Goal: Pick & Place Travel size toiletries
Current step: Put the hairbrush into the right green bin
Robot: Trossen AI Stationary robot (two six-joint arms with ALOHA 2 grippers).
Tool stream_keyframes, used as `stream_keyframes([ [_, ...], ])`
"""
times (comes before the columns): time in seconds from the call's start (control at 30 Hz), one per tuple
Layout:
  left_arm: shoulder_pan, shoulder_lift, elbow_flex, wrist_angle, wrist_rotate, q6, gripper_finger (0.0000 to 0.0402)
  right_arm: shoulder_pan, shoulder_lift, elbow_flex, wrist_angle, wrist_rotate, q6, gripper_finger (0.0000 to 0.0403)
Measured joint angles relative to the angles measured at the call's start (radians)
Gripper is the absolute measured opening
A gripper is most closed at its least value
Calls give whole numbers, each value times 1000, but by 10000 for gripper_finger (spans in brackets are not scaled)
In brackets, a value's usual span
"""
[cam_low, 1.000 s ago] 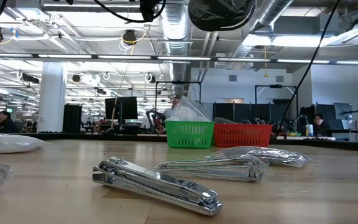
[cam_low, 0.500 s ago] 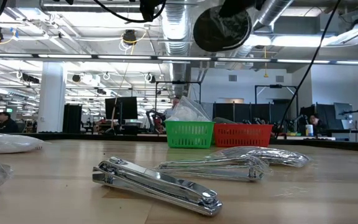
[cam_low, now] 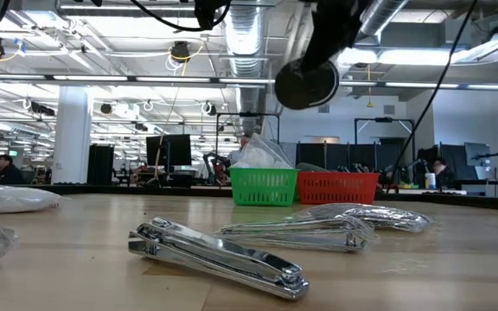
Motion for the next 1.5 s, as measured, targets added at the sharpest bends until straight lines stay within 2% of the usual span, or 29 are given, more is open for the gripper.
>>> stream_keyframes([
  [0.17, 0, 0, 0, 0, 0, 0, 114, -100, 0, 0, 4, -22, -64, 16],
  [0.33, 0, 0, 0, 0, 0, 0, 114, -194, 0, 0, 5, -96, -124, 16],
  [0.5, 0, 0, 0, 0, 0, 0, 114, -276, 0, 0, 5, -104, -178, 16],
  [0.9, 0, 0, 0, -1, 0, 0, 114, -504, 45, -2, 32, -256, -328, 16],
  [1.1, 0, 0, 0, -2, 0, 0, 114, -604, 78, 0, 64, -310, -378, 16],
  [1.5, 0, 0, -1, -2, 0, 29, 114, -754, 228, 0, 121, -362, -480, 17],
])
